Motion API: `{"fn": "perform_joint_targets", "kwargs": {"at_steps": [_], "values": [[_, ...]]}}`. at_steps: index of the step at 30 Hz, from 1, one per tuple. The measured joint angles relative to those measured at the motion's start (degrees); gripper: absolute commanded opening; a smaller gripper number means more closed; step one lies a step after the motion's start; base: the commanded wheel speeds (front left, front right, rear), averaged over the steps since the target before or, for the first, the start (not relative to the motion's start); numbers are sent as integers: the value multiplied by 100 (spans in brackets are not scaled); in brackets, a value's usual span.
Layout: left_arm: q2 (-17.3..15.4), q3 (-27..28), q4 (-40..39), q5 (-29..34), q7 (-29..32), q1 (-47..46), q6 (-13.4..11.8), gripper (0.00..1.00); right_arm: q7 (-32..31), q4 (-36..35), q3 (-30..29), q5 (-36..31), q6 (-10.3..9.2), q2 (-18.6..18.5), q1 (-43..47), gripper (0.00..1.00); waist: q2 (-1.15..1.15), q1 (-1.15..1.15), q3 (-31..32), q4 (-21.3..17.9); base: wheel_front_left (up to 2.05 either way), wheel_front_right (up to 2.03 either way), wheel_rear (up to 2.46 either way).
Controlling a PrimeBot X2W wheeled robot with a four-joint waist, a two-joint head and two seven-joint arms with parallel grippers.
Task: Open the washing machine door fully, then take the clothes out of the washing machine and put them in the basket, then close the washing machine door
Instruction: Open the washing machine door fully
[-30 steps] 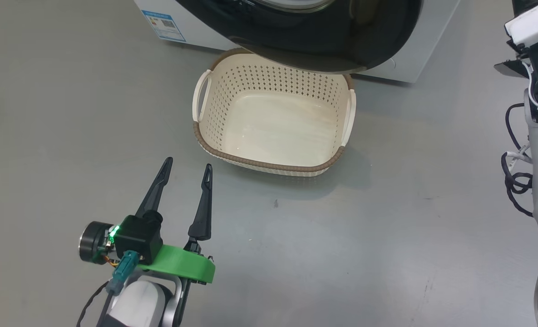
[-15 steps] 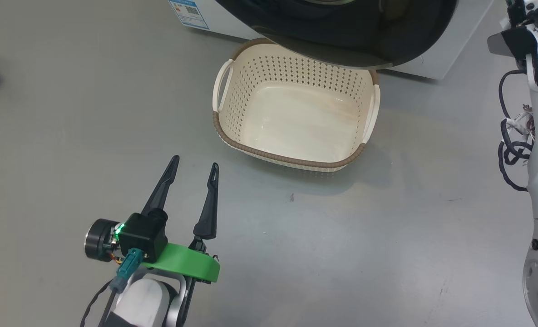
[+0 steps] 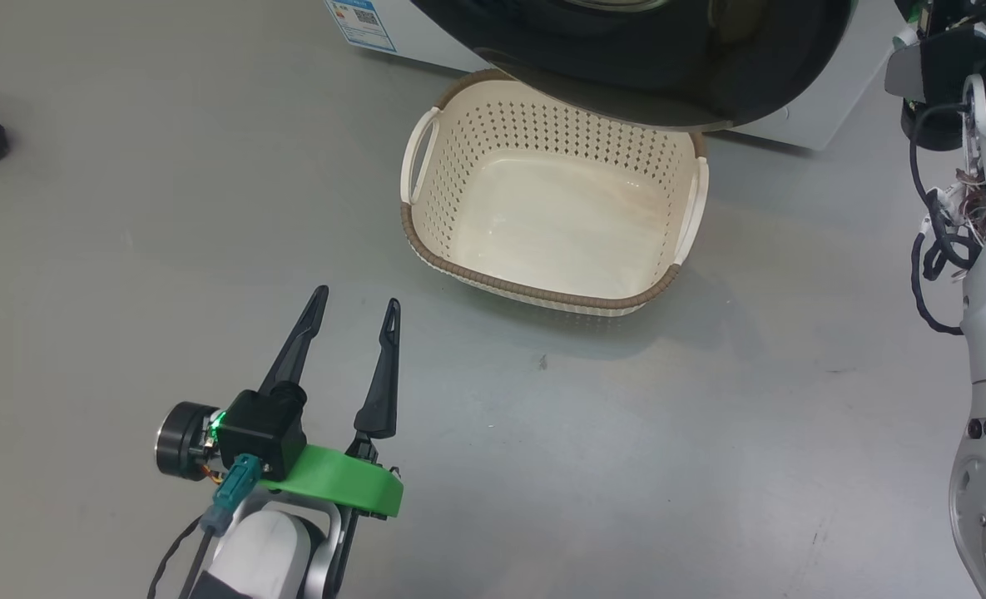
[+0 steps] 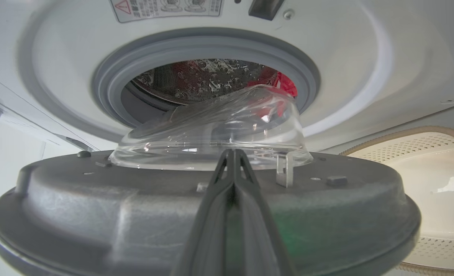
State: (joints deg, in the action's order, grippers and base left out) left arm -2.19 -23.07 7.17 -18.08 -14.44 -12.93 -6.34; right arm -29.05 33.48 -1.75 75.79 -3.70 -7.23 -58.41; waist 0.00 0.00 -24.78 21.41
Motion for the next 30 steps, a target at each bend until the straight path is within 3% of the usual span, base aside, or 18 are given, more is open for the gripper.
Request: {"fn": "perform_joint_targets", "kwargs": {"at_steps": [30], "values": [[3,-14,178,22,0,-7,-42,100,-735,539,44,345,10,41,253,0,0,0,343,-16,0,0,0]]}}
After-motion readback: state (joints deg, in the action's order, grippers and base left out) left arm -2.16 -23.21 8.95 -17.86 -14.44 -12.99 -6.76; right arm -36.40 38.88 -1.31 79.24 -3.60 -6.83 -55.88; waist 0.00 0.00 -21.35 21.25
